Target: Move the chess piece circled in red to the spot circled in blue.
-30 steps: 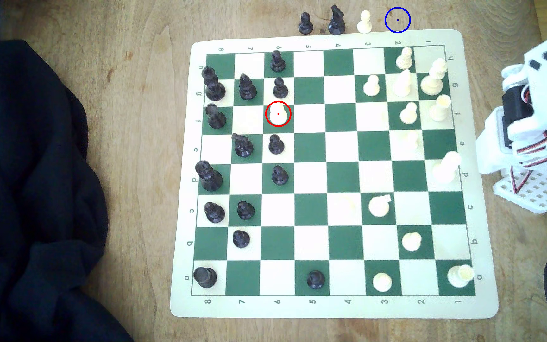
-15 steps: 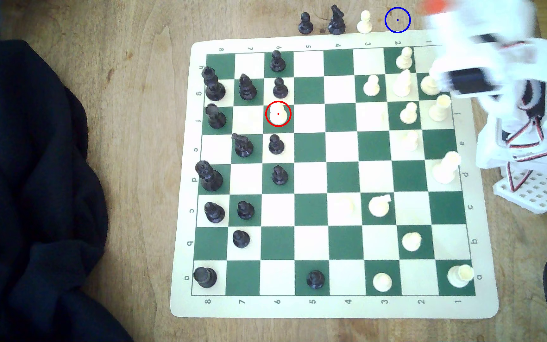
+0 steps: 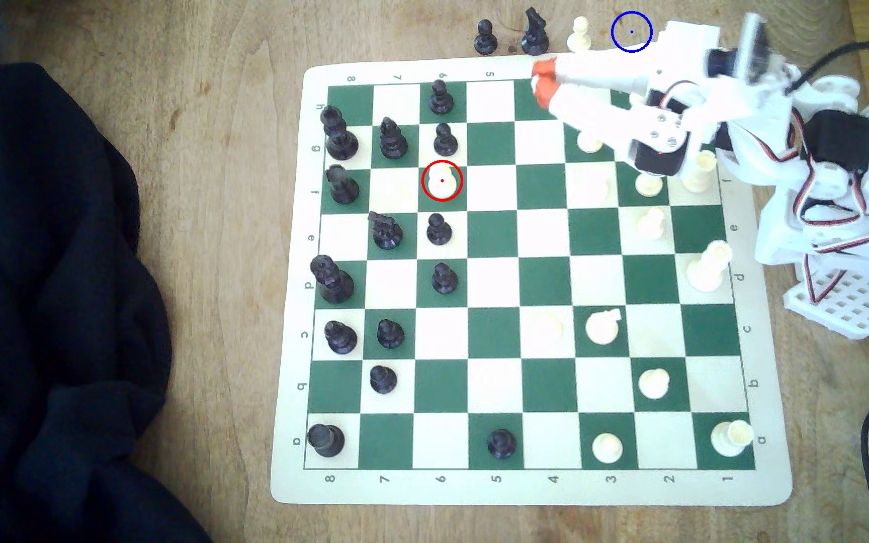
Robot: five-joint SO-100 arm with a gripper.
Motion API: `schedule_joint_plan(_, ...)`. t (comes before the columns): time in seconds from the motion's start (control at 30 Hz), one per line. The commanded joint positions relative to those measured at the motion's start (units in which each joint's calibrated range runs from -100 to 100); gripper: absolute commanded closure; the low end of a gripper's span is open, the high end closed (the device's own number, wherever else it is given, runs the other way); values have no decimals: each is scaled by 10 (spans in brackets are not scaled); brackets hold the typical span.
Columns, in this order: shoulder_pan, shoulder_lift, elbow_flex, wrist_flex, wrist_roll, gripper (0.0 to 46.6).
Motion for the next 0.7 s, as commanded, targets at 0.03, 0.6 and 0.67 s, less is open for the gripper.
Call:
schedule_joint_plan(0.03, -18, 90, -150, 82, -13, 464)
schedule_joint_plan(0.6, 1, 513, -562, 314, -77, 455)
schedule_joint_plan(0.67, 3, 552, -599, 325, -81, 437)
